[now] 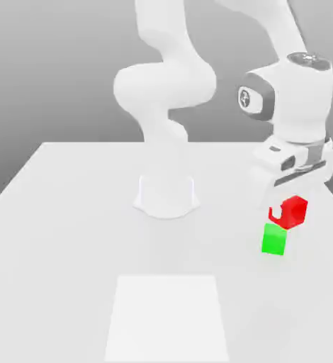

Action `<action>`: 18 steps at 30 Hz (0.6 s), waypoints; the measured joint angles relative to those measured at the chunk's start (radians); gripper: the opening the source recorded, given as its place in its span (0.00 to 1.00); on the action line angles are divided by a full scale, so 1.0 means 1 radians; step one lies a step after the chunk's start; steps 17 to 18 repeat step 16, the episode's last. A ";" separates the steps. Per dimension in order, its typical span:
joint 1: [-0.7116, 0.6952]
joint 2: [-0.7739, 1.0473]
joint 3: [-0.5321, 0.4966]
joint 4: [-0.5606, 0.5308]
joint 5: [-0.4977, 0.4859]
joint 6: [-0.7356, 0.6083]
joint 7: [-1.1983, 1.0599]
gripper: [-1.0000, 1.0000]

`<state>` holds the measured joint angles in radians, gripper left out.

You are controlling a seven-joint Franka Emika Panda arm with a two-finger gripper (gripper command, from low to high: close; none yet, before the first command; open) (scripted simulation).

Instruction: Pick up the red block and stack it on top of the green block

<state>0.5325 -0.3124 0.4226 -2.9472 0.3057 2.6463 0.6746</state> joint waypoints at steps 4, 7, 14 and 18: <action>-0.007 0.038 0.049 -0.028 -0.047 0.062 0.012 0.00; -0.047 0.108 0.075 -0.027 -0.105 0.131 0.050 0.00; -0.111 0.292 0.092 -0.029 -0.280 0.311 0.169 1.00; -0.113 0.292 0.092 -0.029 -0.280 0.311 0.169 1.00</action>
